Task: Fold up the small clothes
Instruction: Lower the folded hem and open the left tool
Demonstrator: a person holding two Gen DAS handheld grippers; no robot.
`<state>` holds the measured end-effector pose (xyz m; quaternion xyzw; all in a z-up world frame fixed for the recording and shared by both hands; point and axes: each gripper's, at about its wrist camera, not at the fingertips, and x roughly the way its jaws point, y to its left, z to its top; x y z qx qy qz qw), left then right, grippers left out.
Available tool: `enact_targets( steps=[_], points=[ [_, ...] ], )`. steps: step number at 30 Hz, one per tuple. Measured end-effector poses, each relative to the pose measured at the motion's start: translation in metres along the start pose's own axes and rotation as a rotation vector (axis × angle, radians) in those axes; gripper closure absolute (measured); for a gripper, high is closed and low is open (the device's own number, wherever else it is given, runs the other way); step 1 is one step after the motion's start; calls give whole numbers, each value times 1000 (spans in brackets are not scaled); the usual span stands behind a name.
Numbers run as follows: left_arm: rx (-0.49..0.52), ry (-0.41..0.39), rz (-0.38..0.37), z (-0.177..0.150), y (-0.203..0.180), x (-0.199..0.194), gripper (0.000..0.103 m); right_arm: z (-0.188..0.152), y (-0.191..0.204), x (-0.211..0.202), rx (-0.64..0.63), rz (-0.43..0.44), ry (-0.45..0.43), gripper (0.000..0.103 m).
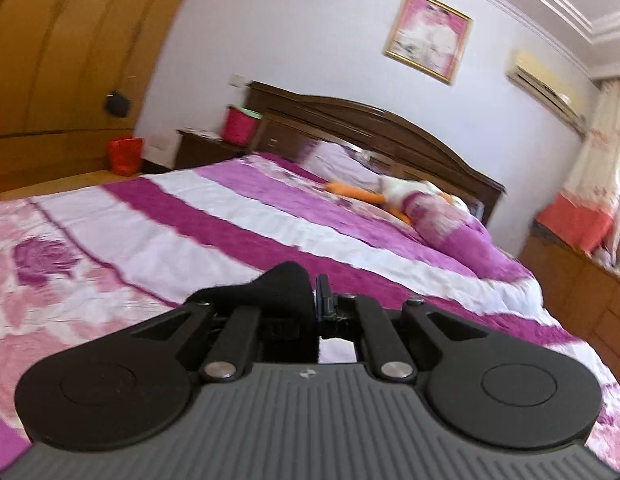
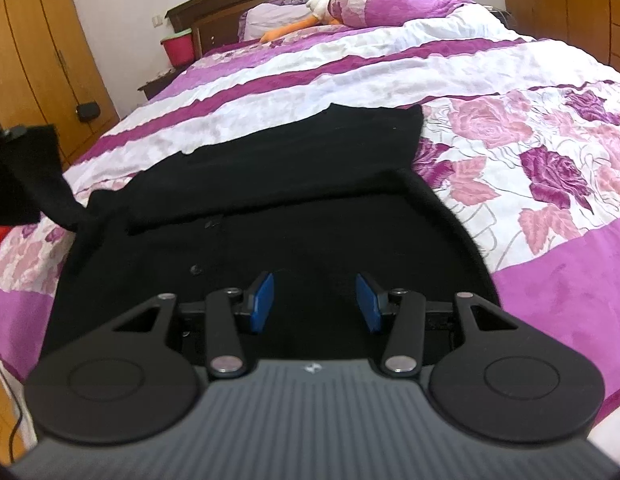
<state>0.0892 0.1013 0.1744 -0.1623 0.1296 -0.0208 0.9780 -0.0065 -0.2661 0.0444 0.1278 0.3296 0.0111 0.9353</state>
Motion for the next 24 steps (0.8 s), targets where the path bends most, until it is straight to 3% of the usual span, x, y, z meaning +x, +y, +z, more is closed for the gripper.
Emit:
enact_targets(
  steps=[5, 12, 16, 21, 23, 24],
  points=[
    [64, 81, -91, -26, -66, 26, 95, -2, -17, -1, 41, 13, -5, 55],
    [158, 263, -186, -98, -136, 67, 95, -5, -37, 0, 64, 25, -2, 55],
    [211, 367, -181, -136, -150, 90, 94, -7, -45, 5, 77, 28, 13, 55],
    [220, 484, -188, -163, -144, 106, 93, -11, -54, 10, 92, 30, 32, 55],
    [216, 505, -190, -166, -140, 103, 86, -12, -55, 12, 92, 32, 36, 55],
    [210, 512, -202, -168, -137, 100, 72, -13, -55, 12, 90, 32, 37, 55]
  ],
)
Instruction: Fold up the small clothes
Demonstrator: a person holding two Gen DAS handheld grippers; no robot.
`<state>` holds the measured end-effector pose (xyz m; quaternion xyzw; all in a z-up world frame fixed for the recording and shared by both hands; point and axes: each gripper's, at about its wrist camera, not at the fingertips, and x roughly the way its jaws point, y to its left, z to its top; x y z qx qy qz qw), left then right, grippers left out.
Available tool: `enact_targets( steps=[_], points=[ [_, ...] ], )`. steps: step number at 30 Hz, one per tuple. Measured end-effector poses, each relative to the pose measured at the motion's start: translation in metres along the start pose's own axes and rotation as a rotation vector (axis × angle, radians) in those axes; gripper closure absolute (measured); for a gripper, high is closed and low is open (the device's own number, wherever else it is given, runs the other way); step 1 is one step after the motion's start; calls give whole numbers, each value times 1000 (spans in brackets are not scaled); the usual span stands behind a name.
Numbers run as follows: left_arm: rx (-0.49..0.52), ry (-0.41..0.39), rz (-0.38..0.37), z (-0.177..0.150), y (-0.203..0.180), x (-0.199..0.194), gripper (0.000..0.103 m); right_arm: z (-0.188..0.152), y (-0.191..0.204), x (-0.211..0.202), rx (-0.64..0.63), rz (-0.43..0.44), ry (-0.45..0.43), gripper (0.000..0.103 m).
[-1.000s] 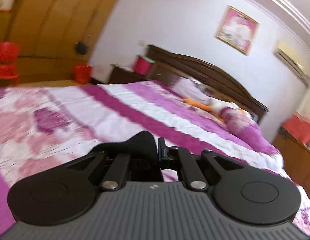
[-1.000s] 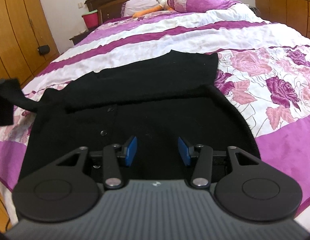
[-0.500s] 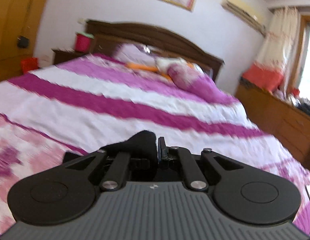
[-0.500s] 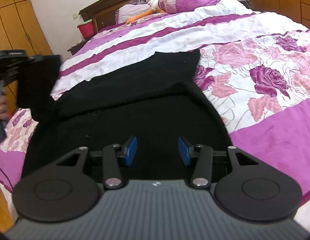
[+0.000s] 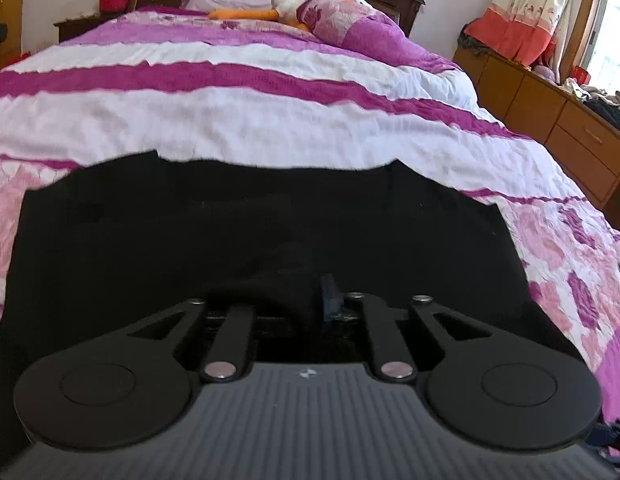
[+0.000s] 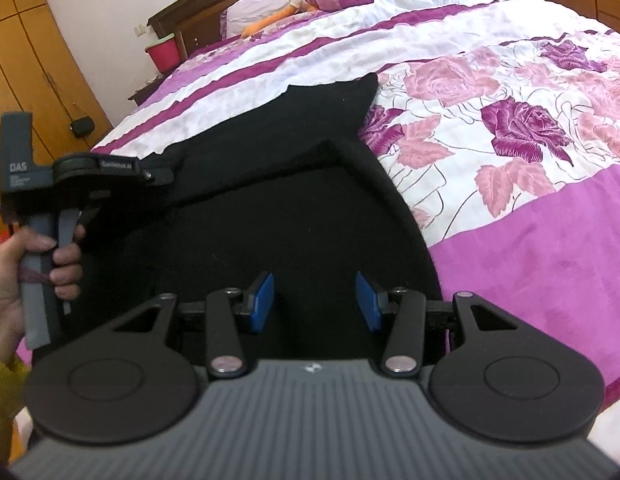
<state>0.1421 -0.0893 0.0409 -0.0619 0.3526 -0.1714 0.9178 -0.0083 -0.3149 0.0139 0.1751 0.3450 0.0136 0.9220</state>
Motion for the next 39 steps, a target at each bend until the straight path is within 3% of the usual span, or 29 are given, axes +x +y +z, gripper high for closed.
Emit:
enact_targets(
  steps=[1, 3, 4, 14, 21, 27, 39],
  points=[
    [-6, 3, -11, -1, 1, -5, 56, 0, 0, 1, 0, -1, 0, 55],
    [-23, -4, -20, -8, 4, -16, 43, -1, 0, 1, -3, -2, 2, 55],
    [-26, -6, -16, -10, 4, -22, 42, -1, 0, 1, -4, -3, 1, 55],
    [-37, -4, 52, -30, 26, -90, 39, 6, 10, -4, -40, -3, 5, 54],
    [-57, -39, 226, -50, 66, -135, 36, 18, 43, -2, -138, 36, 4, 54],
    [-81, -32, 309, -61, 91, -144, 36, 32, 91, 13, -232, 120, 15, 54],
    [-119, -11, 337, -73, 108, -140, 36, 52, 185, 65, -331, 282, 63, 54]
  ],
)
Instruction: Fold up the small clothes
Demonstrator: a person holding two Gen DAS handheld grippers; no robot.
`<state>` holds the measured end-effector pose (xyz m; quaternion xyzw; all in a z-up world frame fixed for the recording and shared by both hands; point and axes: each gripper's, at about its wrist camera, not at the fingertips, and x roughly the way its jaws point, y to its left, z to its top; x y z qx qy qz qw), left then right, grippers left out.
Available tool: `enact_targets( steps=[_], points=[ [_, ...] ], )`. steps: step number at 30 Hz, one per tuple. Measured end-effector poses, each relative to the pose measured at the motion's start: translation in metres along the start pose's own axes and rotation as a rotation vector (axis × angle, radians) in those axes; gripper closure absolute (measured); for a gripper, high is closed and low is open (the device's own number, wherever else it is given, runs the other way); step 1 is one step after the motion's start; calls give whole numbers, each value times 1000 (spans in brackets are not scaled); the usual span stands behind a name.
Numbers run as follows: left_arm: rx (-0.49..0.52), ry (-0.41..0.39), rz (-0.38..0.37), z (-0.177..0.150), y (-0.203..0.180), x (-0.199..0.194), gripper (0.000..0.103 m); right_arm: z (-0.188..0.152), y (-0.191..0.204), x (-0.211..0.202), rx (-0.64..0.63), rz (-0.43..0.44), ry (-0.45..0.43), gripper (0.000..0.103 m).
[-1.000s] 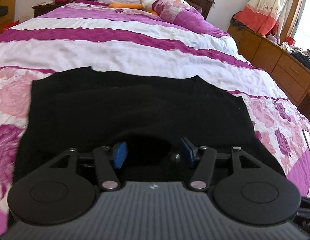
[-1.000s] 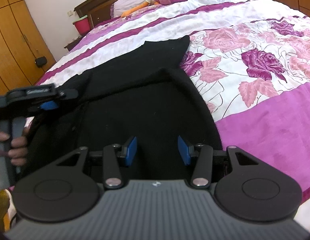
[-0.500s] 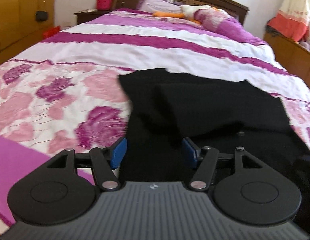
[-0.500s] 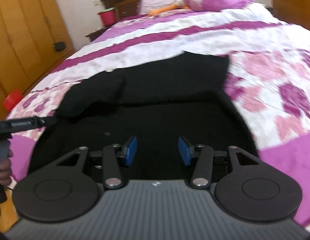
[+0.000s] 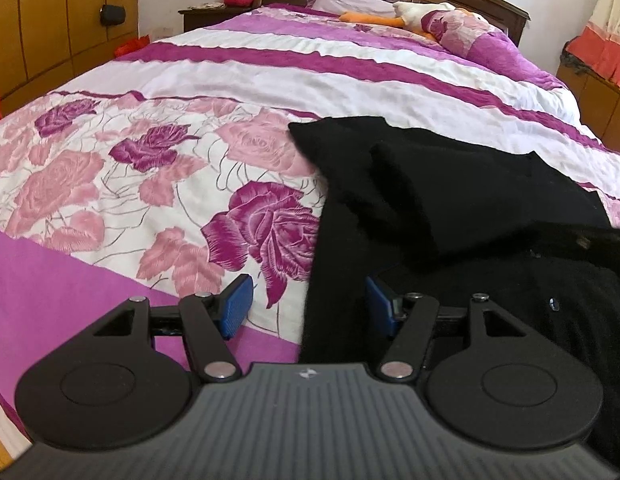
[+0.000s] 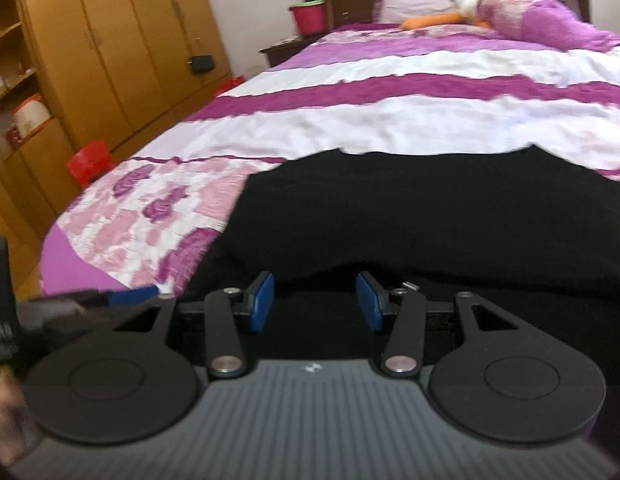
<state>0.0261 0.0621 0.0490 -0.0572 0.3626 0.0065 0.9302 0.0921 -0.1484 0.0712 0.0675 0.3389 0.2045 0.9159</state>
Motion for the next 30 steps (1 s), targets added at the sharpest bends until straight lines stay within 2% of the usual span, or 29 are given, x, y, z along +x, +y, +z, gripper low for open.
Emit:
enact_targets(
  steps=[9, 18, 19, 21, 22, 23, 25, 30],
  points=[
    [-10, 8, 6, -5, 10, 8, 36, 10, 24, 60, -18, 27, 71, 54],
    [-8, 6, -2, -7, 12, 12, 35, 1, 24, 88, -30, -6, 94, 56],
    [-4, 5, 0, -7, 11, 13, 34, 0, 24, 88, -28, -8, 89, 66],
    [3, 3, 3, -7, 11, 14, 34, 0, 23, 89, -36, -27, 83, 76],
    [7, 3, 4, -7, 10, 15, 34, 1, 20, 88, -24, -12, 82, 87],
    [10, 3, 7, -8, 9, 15, 33, 2, 18, 86, -5, 4, 82, 91],
    [15, 2, 11, -8, 9, 16, 33, 7, 13, 78, 16, 21, 57, 95],
    [22, 1, 23, -8, 7, 17, 32, 23, -5, 42, 52, 28, -56, 96]
  ],
)
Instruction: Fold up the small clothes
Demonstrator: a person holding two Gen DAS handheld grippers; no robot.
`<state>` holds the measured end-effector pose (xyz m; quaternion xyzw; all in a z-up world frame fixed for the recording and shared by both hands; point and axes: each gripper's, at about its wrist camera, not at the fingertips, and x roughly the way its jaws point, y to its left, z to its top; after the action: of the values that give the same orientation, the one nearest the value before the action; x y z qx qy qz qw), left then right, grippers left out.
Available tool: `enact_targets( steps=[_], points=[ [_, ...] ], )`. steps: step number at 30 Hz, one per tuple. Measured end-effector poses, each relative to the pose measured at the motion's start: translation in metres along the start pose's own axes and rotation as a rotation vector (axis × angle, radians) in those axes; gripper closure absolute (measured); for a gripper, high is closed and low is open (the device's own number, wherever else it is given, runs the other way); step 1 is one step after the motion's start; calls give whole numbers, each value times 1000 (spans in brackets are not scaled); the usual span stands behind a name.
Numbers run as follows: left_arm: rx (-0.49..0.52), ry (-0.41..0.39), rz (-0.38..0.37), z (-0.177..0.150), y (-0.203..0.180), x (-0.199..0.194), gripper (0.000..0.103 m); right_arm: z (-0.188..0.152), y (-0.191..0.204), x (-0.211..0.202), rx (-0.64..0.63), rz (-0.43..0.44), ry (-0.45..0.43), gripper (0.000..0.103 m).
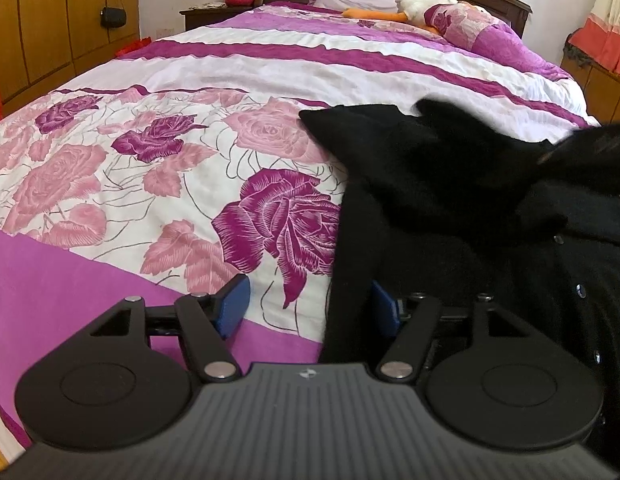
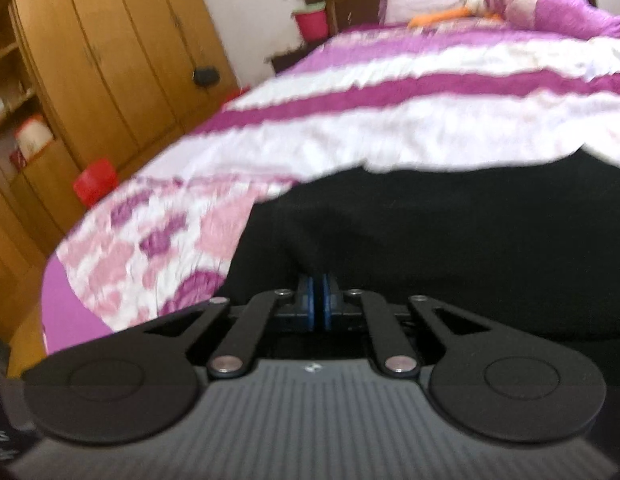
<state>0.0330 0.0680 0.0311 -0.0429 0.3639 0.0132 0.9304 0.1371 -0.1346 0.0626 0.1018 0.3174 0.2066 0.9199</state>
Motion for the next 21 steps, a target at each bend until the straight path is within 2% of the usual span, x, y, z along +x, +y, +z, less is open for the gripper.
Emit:
enact_targets(
  steps=[6, 11, 16, 21],
  points=[
    [4, 1, 13, 0, -2, -1, 32, 15, -49, -51, 115, -52, -131, 97],
    [9, 4, 22, 1, -4, 0, 32, 13, -97, -75, 209, -142, -178, 97],
    [20, 8, 34, 1, -7, 0, 32, -4, -139, -76, 320, -246, -155, 97],
    [31, 13, 48, 2, -9, 0, 32, -25, -181, -74, 468, -318, -92, 94]
  ],
)
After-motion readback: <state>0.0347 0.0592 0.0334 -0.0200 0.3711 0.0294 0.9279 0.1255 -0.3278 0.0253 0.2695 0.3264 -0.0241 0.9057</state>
